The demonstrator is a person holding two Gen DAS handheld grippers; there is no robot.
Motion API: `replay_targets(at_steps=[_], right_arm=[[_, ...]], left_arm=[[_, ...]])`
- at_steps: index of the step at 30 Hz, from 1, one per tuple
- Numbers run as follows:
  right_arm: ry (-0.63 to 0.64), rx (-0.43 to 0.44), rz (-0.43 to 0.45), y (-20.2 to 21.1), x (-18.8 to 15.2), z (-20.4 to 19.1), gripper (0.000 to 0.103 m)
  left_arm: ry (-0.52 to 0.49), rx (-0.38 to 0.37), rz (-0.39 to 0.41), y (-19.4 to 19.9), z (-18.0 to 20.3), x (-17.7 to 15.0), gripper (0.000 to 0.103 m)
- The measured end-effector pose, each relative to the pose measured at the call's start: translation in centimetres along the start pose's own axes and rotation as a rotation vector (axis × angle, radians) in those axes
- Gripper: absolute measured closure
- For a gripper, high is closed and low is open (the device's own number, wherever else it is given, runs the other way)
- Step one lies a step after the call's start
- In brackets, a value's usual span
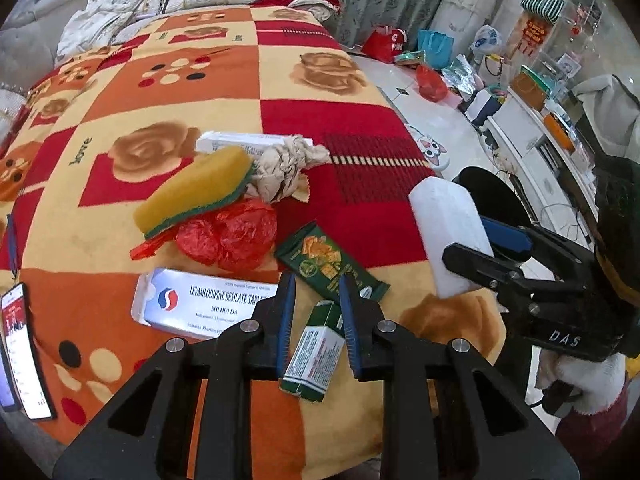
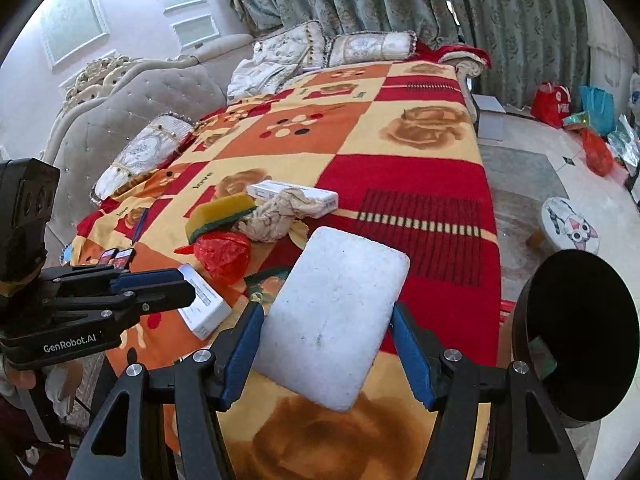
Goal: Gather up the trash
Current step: 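Carry the medicine box and white sponge over the black bin and open both tools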
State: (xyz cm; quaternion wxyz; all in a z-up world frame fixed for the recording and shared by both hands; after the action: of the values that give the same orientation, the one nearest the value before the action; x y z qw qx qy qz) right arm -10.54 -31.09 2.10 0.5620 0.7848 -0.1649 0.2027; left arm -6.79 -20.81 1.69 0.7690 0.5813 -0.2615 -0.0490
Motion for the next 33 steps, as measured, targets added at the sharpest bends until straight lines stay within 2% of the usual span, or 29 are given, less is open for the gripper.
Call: replay_targets(at_steps=[3, 5, 6, 7, 14, 15, 16, 21, 33], right_arm=[[-0.001, 0.007, -0.008, -0.2, -0.2, 0.0, 0.040], [-0.004, 0.015, -0.015, -0.5, -0.3, 0.0, 0.040], [-0.003, 0.017, -0.018, -0.6, -0.2, -0.1, 0.040], [0.000, 0.018, -0.020, -0.7, -0.2, -0.1, 0.040], [0.008, 0.025, -0.033, -1.1, -0.2, -0.5, 0.040], [0.007, 0.025, -0.035, -1.1, -0.3, -0.4, 0.040], [0.006, 0.024, -0.036, -1.1, -0.3, -0.4, 0.040], [-0.006, 0.022, -0.035, -1.0, -0.4, 0.2, 0.040], [-0.025, 0.020, -0.006, 0.2, 1.1, 1.0, 0.040]], left_arm=[[0.003, -0.036, -0.022, -0.4, -0.3, -0.9, 0.081], [-0.011, -0.038, -0.049, -0.8, -0.2, -1.7, 0.071], [-0.024, -0.029, -0.059, -1.1, 0.0, -2.2, 0.061], [-0.036, -0.020, -0.065, -1.4, 0.1, -2.6, 0.059], [-0.081, 0.044, -0.162, -5.4, 0.4, -4.7, 0.059], [-0.090, 0.058, -0.163, -5.8, 0.4, -4.8, 0.060], [-0.097, 0.065, -0.162, -6.0, 0.4, -4.8, 0.067], [-0.089, 0.038, -0.142, -5.1, 0.5, -4.5, 0.074], [-0.065, -0.093, -0.040, -0.7, 2.9, -1.2, 0.074]])
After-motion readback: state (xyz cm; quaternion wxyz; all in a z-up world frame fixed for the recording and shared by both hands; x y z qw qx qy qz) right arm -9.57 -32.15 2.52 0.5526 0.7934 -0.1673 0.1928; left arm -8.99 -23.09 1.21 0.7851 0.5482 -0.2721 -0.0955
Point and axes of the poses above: each gripper's, at about its wrist camera, not at the fingertips, and y roughly against the way its jaws point, z to its right, x to its top, the point moved 9 cm from there along -y, roughly the way its jaws point, and after that the axes turned 10 degrees about -z, right-handed, at the moved point
